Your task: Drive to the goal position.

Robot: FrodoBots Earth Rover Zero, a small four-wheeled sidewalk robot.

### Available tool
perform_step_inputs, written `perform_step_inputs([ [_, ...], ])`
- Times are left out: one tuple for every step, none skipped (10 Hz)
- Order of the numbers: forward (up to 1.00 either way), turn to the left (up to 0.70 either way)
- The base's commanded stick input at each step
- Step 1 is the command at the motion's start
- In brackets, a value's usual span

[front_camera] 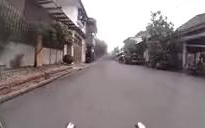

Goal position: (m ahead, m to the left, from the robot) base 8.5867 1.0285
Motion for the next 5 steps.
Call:
perform_step_inputs([
  [0.70,0.01],
  [0.70,0.01],
  [0.70,0.01],
  [0.70,0.01],
  [0.70,0.01],
])
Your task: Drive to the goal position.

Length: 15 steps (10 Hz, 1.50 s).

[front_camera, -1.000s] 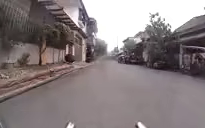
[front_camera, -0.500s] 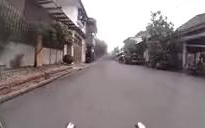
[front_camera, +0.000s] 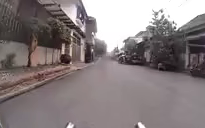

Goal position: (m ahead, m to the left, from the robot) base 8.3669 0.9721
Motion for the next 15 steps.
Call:
perform_step_inputs([
  [0.70,0.01],
  [0.70,0.01],
  [0.70,0.01],
  [0.70,0.01],
  [0.70,0.01],
  [0.70,0.01],
  [0.70,0.01],
  [0.70,0.01],
  [0.70,0.01],
  [0.70,0.01],
  [0.70,0.01],
  [0.70,0.01],
  [0.70,0.00],
  [0.70,0.00],
  [0.70,0.00],
])
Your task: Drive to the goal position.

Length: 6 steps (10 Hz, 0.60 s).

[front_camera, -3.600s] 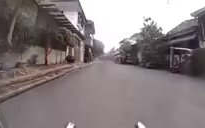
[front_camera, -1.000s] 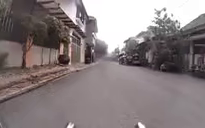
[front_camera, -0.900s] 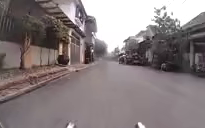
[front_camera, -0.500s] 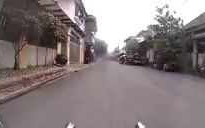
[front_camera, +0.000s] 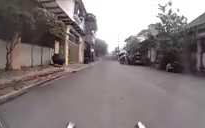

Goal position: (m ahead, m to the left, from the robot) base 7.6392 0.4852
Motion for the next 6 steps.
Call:
perform_step_inputs([
  [0.70,0.00],
  [0.70,0.00],
  [0.70,0.00],
  [0.70,0.00],
  [0.70,0.00],
  [0.70,0.00],
])
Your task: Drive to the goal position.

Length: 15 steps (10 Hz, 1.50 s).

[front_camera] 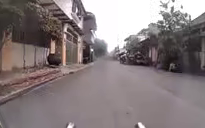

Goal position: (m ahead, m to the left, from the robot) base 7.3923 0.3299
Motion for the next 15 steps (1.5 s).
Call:
perform_step_inputs([
  [0.70,0.00],
  [0.70,-0.01],
  [0.70,-0.01],
  [0.70,0.00],
  [0.70,0.00],
  [0.70,0.00],
  [0.70,0.00],
  [0.70,0.00],
  [0.70,0.00],
  [0.70,0.00],
  [0.70,0.00],
  [0.70,0.00],
  [0.70,-0.02],
  [0.70,-0.06],
  [0.70,-0.10],
])
